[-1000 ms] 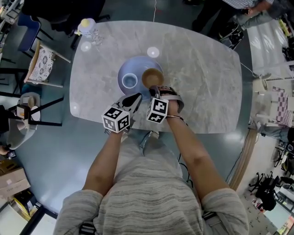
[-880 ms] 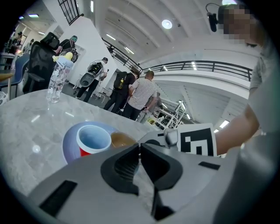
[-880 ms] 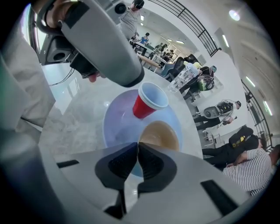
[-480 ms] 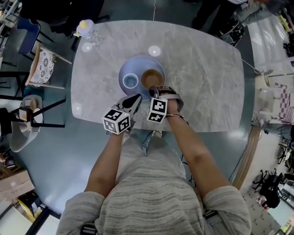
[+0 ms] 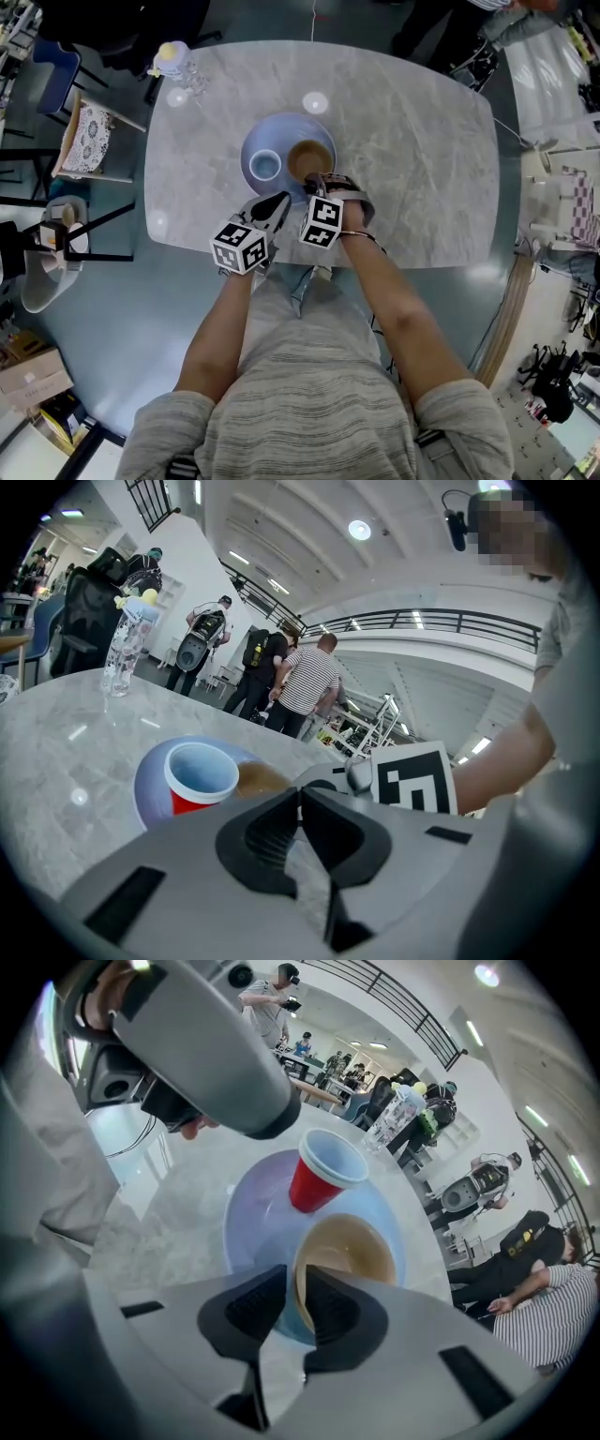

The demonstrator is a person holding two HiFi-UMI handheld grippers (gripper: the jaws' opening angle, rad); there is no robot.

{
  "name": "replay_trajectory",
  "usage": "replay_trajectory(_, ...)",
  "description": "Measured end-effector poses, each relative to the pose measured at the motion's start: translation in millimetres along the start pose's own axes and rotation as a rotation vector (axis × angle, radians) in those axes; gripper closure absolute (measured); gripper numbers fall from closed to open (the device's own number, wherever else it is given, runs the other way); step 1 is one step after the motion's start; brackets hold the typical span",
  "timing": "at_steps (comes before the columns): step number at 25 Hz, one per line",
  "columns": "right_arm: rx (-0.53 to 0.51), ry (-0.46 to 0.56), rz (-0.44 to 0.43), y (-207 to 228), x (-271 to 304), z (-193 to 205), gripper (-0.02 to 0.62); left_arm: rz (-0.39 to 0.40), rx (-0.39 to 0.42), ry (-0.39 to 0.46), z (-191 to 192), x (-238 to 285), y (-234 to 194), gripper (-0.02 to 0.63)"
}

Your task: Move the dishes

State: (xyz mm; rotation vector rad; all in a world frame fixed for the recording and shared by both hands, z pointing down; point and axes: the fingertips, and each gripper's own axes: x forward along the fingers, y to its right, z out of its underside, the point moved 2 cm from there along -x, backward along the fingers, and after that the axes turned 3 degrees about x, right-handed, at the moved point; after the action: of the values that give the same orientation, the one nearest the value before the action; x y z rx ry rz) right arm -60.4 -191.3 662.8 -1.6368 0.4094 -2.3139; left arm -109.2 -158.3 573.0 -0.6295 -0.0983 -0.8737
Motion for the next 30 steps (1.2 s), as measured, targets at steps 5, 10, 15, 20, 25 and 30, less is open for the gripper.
replay_trajectory(5,0.059,0.053,-0.015,2.8,-7.0,-6.0,0.515,-0.003,-0.001,0.002,-0.1,1.9,-0.7,0.578)
replay_trajectory(10,0.153,0.115,-0.014,8.4,-17.6,-14.7,0.514,-0.004,-0.002,0.01,-2.2,2.4,1.2,0.578)
replay_trajectory(15,0.303,0.194,-0.016,18.0,-34.0,-22.0,0.515,-0.003,0.006,0.016,-5.9,4.3,4.2,0.578)
replay_trajectory(20,0.488,0.294,-0.033,22.9,-56.6,-23.6,0.527,-0.002,0.019,0.023,-8.4,4.2,10.6,0.578)
replay_trajectory(25,0.596,0.396,-0.032,24.9,-86.9,-23.6,0.549,-0.001,0.036,0.039,-15.6,0.8,23.5,0.578)
replay_trajectory(30,0.67,0.509,-0.037,21.0,-116.4,-26.0,0.564,0.005,0.056,0.064,-20.5,-9.5,38.8,0.578)
